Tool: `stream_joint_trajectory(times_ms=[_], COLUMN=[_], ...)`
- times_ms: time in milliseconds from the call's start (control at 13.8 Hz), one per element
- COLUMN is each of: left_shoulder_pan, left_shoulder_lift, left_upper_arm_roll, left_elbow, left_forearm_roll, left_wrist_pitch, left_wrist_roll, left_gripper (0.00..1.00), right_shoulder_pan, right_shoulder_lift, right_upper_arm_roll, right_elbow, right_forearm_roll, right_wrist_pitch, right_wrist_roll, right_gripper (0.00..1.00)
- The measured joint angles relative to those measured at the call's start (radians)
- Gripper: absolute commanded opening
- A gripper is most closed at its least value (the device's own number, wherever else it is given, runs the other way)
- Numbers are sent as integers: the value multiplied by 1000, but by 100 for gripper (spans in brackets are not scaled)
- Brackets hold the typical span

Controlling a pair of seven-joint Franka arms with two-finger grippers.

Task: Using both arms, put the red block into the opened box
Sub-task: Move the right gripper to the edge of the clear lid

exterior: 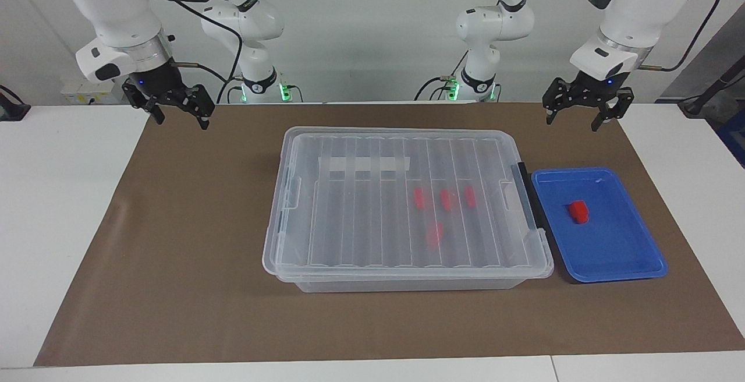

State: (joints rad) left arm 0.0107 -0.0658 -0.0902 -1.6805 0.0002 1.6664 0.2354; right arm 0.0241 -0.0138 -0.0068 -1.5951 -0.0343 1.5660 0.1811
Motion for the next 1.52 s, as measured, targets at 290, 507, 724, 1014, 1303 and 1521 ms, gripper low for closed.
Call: stream_joint_trajectory(times_ms=[290,507,724,1014,1303,1521], left_shoulder_pan=[0,0,0,0,0,0], left_shoulder_lift=[0,0,0,0,0,0], left_upper_arm_roll=[0,0,0,0,0,0], left_elbow=[0,0,0,0,0,0], left_forearm_roll=[0,0,0,0,0,0], left_wrist_pitch=[0,0,0,-1,-1,-1], left_wrist_roll=[0,0,0,0,0,0], left_gripper=[100,100,100,100,100,100], right_shoulder_pan=[0,0,0,1,5,10], right_shoulder_lift=[0,0,1,12,55,93], right_upper_arm_roll=[0,0,0,23,105,169], right_elbow=[0,-4,-42,-103,-179,-191], right_forearm_roll=[0,0,0,0,1,1], right_wrist_pitch=[0,13,92,187,322,383], right_wrist_roll=[0,0,0,0,58,117], right_gripper=[100,100,100,100,100,100])
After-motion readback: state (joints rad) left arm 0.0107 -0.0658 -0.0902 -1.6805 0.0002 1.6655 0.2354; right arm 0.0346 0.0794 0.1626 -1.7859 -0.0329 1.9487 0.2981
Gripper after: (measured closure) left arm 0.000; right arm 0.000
